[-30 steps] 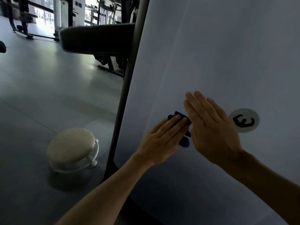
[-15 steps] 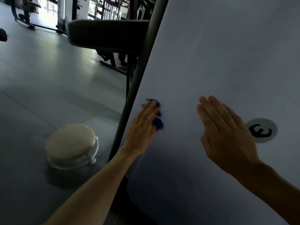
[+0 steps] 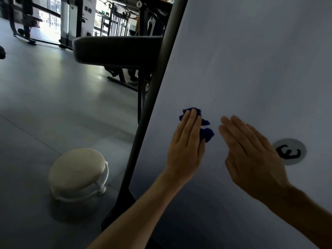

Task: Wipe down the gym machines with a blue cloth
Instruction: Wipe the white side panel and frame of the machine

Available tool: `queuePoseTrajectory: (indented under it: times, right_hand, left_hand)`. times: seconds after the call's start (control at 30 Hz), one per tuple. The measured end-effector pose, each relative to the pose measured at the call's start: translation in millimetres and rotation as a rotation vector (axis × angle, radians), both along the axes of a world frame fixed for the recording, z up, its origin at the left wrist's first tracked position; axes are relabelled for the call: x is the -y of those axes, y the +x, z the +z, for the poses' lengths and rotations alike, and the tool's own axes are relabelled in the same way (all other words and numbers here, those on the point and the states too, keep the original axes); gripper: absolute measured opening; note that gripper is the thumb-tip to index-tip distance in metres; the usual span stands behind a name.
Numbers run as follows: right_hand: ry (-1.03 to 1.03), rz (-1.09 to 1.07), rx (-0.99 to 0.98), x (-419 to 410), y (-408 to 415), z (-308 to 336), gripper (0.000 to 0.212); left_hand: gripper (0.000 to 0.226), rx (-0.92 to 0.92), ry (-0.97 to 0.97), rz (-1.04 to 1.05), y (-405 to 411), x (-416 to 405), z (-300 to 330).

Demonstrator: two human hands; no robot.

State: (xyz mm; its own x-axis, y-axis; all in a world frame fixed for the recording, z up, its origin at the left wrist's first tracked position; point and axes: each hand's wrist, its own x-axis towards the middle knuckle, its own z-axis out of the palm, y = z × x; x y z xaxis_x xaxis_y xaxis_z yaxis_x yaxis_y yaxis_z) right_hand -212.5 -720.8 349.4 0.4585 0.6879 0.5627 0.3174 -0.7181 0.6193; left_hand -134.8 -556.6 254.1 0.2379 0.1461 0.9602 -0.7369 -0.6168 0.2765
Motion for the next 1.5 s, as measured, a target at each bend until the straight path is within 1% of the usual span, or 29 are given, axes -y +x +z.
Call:
queuePoseTrajectory:
  times: [0.07,0.1,0.17,0.27,0.3,0.33,0.37,0.4,0.47,0.53,0.6,0.63,0.67,0.7,0.77,0.9,0.93,0.97,1.0,1.03,1.1,1.17,1.23,1.27,1.3,1.33,1.37,1.43,1.5]
  right_hand:
    - [0.02,0.008,0.001,-1,0,-1,0.063]
    - [0.031,0.012,-0.001,-2,0,-1,0.063]
    - [0.059,0.018,-0.002,-4,0,0,0.062]
    - [0.089,0.021,0.006,-10,0,3,0.062]
    - [0.096,0.018,0.01,-10,0,5,0.062]
    - [0.105,0.012,0.017,-10,0,8,0.062]
    - [0.118,0.004,0.025,-9,0,12,0.062]
    - [0.133,-0.002,0.038,-7,0,17,0.062]
    - [0.145,0.002,0.064,-2,1,26,0.06]
    - [0.12,0.017,0.081,2,2,29,0.058]
    - [0.085,0.015,0.085,5,1,30,0.058]
    - [0.079,0.011,0.086,6,1,30,0.059]
    - [0.08,0.007,0.087,5,0,30,0.061]
    - [0.083,0.002,0.084,5,-2,30,0.063]
    - [0.089,-0.009,0.073,3,-4,32,0.065]
    - [0.087,-0.021,0.07,1,-4,33,0.063]
    - [0.085,-0.019,0.071,1,-4,34,0.063]
    - [0.083,-0.017,0.074,2,-5,35,0.063]
    - [0.083,-0.015,0.079,3,-5,36,0.064]
    - [0.084,-0.016,0.085,4,-6,36,0.064]
    - [0.082,-0.017,0.098,7,-5,36,0.062]
    - [0.097,-0.007,0.111,11,-4,35,0.059]
    - [0.106,-0.006,0.113,15,-4,36,0.059]
    - [0.101,-0.013,0.107,16,-5,37,0.06]
    - [0.097,-0.022,0.1,15,-7,38,0.062]
    - [0.099,-0.028,0.093,14,-8,39,0.064]
    - [0.109,-0.03,0.086,13,-9,39,0.064]
    - [0.133,-0.025,0.08,10,-11,39,0.065]
    - [0.135,-0.021,0.076,10,-11,40,0.065]
  left_hand:
    - [0.05,-0.007,0.078,-0.007,10,-23,-3]
    - [0.052,-0.044,0.047,-0.029,13,-33,-2]
    - [0.055,-0.169,-0.153,-0.099,18,-44,5]
    - [0.053,-0.379,-0.565,-0.191,17,-40,24]
    - [0.053,-0.404,-0.631,-0.186,13,-31,30]
    - [0.054,-0.378,-0.63,-0.153,5,-18,33]
    - [0.054,-0.301,-0.567,-0.101,-4,-1,34]
    - [0.053,-0.198,-0.448,-0.051,-12,18,31]
    - [0.052,0.002,-0.153,-0.012,-22,45,23]
    - [0.055,0.179,0.112,0.007,-20,46,19]
    - [0.055,0.255,0.279,-0.004,-11,26,21]
    - [0.055,0.252,0.31,-0.031,-7,14,23]
    - [0.054,0.228,0.291,-0.056,-2,2,24]
    - [0.054,0.193,0.228,-0.062,5,-11,25]
    - [0.051,0.081,0.009,-0.042,20,-33,22]
    - [0.057,-0.305,-0.604,-0.12,41,-54,19]
    - [0.058,-0.34,-0.687,-0.125,39,-49,24]
    - [0.057,-0.327,-0.7,-0.108,34,-40,31]
    - [0.055,-0.271,-0.649,-0.082,26,-28,38]
    - [0.053,-0.182,-0.551,-0.056,17,-13,44]
    - [0.048,0.008,-0.298,-0.056,-1,19,53]
    - [0.049,0.155,-0.055,-0.063,-15,41,55]
    - [0.049,0.242,0.104,-0.067,-12,36,55]
    - [0.048,0.246,0.132,-0.059,-7,24,55]
    - [0.047,0.222,0.106,-0.051,-1,12,55]
    - [0.047,0.171,0.022,-0.048,5,0,54]
    - [0.048,0.087,-0.11,-0.054,11,-13,54]
    - [0.05,-0.144,-0.419,-0.095,21,-38,56]
    - [0.044,-0.352,-0.59,-0.143,31,-59,62]
